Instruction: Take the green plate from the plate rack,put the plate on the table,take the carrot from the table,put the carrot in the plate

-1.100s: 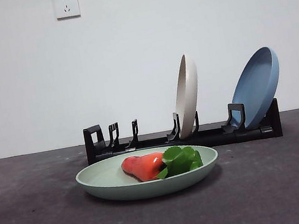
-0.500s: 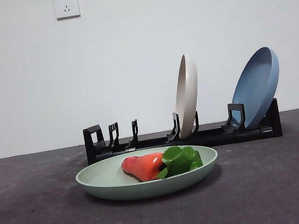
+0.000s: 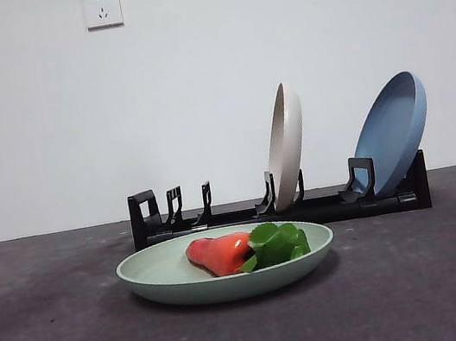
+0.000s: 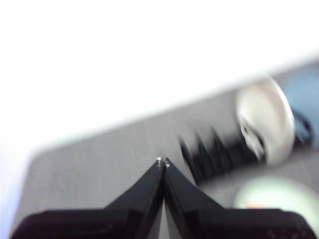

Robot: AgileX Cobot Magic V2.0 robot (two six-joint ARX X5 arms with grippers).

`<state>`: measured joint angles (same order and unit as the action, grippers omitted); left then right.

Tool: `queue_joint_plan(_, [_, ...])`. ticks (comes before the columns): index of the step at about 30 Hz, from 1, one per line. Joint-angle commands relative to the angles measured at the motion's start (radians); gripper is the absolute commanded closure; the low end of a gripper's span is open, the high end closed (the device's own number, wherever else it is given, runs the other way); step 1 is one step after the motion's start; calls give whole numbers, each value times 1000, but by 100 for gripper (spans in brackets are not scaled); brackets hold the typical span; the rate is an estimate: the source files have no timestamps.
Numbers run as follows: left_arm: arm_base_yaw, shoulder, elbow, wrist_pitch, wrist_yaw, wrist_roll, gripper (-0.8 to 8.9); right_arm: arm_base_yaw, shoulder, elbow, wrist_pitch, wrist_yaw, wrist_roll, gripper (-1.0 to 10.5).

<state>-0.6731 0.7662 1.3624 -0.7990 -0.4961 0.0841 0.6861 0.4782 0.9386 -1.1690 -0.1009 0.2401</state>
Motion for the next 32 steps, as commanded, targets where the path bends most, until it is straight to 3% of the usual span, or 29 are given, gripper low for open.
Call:
queue_joint_plan(1, [182,-50,-148,267,211,193,816,2,-1,-2,8,3,5,945])
queue_joint_plan(5, [373,-149,-403,586,363,230,816,2,-1,-2,8,3,5,945])
queue_joint_plan(10, [525,-296,-708,785,427,167,816,2,-1,-2,8,3,5,945])
queue_joint_plan(20, [688,-585,-1143,787,423,16,816,2,-1,-2,8,3,5,945])
queue_joint_plan(26, [729,-685,-1265,740,423,-54,816,2,-1,-2,8,3,5,945])
queue_joint_plan(32, [742,-761,-1326,660,425,-68,816,2,-1,-2,8,3,5,945])
